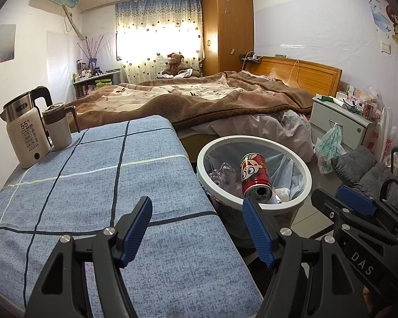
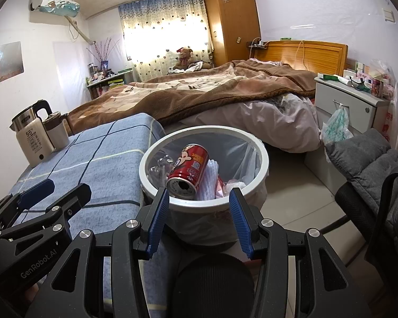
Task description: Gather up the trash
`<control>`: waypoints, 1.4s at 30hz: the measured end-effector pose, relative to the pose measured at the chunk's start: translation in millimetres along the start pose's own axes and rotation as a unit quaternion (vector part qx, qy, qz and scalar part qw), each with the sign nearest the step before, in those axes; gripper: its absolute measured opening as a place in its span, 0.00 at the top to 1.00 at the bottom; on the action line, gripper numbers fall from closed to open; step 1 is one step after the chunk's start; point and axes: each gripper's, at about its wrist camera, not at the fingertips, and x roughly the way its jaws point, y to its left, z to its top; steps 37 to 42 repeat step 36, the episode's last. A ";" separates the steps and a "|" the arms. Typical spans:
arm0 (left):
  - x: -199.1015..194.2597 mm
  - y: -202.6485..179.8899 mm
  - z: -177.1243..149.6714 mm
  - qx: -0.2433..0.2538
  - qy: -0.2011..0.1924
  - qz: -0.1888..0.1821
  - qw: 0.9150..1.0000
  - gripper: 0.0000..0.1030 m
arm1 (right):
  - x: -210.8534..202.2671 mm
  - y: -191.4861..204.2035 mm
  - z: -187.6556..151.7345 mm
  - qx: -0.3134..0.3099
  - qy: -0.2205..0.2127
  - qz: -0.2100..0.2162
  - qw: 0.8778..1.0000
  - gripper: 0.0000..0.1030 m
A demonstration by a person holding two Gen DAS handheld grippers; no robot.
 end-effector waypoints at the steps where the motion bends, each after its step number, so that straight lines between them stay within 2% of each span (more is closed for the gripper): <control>1: 0.0 -0.2 0.1 0.000 0.000 0.000 1.000 0.30 | -0.2 0.0 -0.1 0.000 0.000 0.000 1.000 0.53; 42: -1.3 -3.0 -0.2 -0.001 0.000 0.000 1.000 0.30 | 1.5 3.1 -0.8 -0.001 0.001 0.003 1.000 0.53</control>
